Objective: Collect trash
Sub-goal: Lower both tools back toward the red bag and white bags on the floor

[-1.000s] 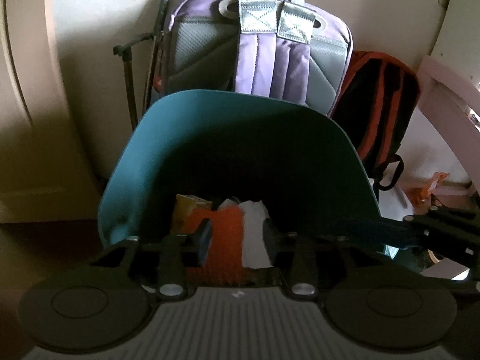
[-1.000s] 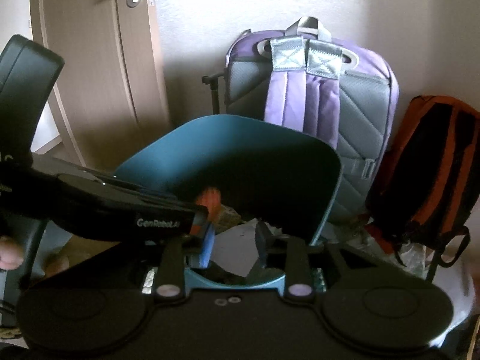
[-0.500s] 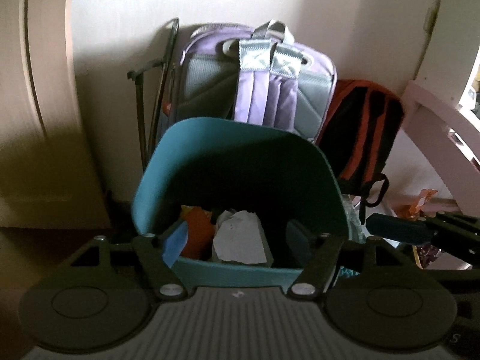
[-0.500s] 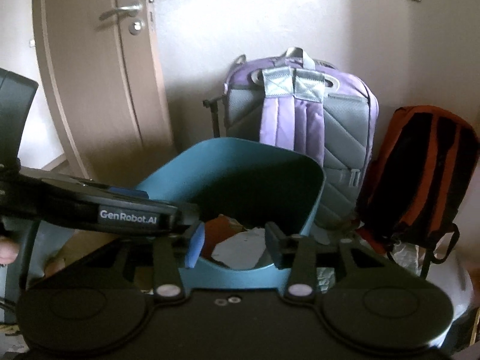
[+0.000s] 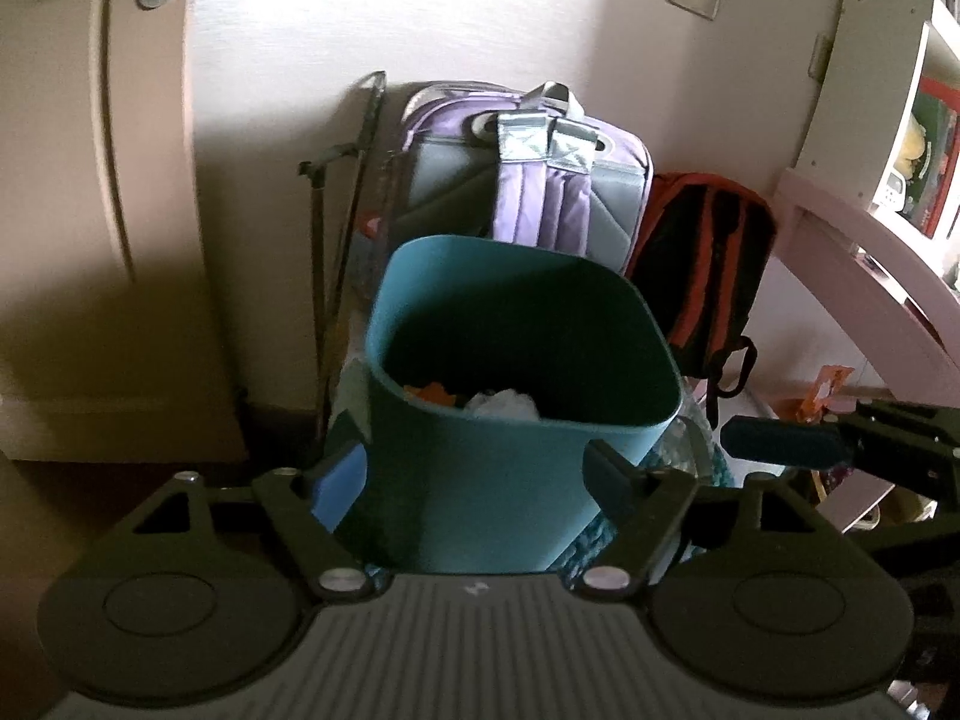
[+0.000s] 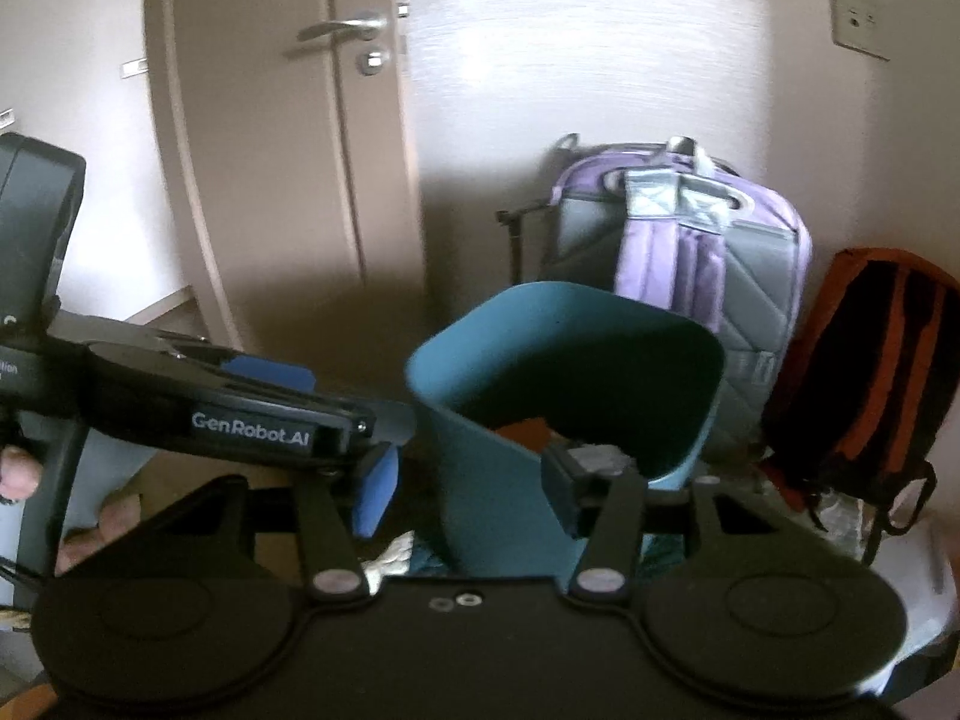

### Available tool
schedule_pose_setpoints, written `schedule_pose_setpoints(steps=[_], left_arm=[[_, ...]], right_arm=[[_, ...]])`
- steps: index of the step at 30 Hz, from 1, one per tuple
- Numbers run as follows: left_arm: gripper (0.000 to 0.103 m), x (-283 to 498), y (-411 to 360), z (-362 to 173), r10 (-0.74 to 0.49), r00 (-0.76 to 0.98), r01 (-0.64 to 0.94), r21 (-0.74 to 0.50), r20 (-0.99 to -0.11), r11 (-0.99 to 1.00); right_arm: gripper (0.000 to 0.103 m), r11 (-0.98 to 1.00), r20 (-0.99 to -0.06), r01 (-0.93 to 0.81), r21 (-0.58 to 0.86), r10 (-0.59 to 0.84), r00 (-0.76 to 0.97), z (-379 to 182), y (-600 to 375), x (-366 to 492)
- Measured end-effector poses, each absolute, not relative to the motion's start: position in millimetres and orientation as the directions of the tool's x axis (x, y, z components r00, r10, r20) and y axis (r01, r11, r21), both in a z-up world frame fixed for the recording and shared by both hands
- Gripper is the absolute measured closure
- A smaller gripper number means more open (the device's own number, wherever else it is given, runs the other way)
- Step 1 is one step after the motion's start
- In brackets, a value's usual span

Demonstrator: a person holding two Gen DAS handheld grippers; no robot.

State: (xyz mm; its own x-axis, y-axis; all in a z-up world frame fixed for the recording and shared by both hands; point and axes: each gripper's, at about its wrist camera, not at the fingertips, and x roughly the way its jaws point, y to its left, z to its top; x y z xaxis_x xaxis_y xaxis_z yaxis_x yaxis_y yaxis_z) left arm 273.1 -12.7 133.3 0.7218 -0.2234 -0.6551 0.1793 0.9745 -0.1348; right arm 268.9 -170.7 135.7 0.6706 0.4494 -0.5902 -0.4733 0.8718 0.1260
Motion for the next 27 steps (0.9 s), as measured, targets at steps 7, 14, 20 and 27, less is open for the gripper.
schedule_pose_setpoints(steps=[7,14,20,27], left_arm=[[0.015,244.7,33.4,122.2,-0.217,0.724,0.142,-0.167,-0.654,0.976],[0.004,234.0,89.7,87.0,-0.199,0.733,0.089,-0.198,-0.650,0.976],[0.004,240.6,145.5,34.8,-0.148,0.717,0.012,-0.200,-0.681,0.980],[0.004,257.7,214.7,-61.6,-0.039,0.635,-0.109,-0.139,-0.771,0.984]], right_arm=[[0.049,0.837,-0.597,-0.532,0.130,0.494,0.632,127.9,-135.3,251.8],[0.049,0.802,-0.641,-0.577,0.156,0.527,0.558,92.0,-88.8,255.4],[0.049,0.762,-0.696,-0.621,0.183,0.546,0.466,33.5,-42.7,268.9],[0.049,0.716,-0.778,-0.670,0.198,0.530,0.336,-60.8,16.0,273.5]])
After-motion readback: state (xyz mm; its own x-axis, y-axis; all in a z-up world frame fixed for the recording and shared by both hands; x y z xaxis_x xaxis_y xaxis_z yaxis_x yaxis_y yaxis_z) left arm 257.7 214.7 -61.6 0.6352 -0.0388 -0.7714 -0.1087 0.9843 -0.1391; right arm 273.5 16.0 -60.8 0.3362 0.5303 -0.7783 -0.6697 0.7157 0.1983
